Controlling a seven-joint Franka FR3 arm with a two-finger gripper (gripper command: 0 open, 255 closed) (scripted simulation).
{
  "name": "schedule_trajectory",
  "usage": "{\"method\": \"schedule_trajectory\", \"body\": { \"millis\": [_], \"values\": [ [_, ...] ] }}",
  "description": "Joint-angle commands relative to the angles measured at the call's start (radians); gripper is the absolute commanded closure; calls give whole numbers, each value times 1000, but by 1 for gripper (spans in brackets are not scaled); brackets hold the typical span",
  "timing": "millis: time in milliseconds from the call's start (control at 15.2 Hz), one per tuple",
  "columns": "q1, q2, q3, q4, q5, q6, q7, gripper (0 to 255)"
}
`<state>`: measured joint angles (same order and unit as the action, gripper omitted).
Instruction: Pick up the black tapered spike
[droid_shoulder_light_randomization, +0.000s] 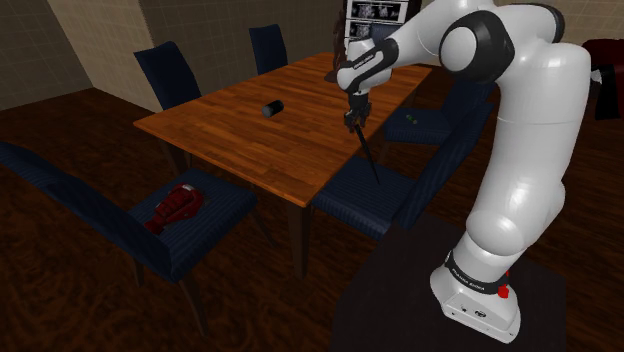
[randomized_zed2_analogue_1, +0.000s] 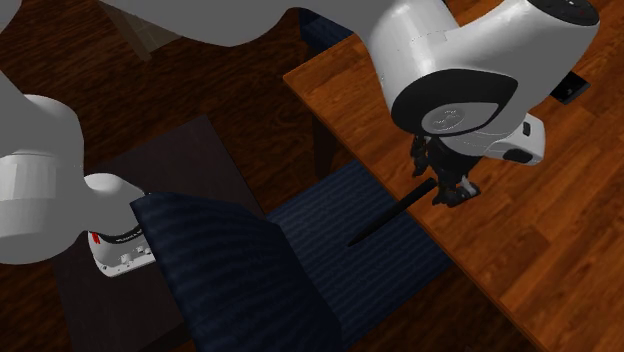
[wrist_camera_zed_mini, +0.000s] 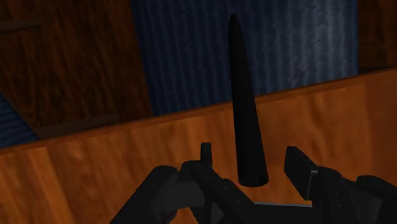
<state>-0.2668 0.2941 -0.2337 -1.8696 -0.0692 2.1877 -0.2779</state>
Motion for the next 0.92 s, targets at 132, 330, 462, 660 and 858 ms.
{"method": "schedule_trajectory", "body": {
  "millis": [132,330,462,660,858],
  "values": [
    [0,2,0,-1,0,4,0,255],
    [0,2,0,-2,0,4,0,255],
    [0,2,0,-2,0,4,0,255],
    [2,-13,-1,8,-2,-21,0,255],
    [3,-30,-2,28,-5,-57,-1,255]
  ]
}}
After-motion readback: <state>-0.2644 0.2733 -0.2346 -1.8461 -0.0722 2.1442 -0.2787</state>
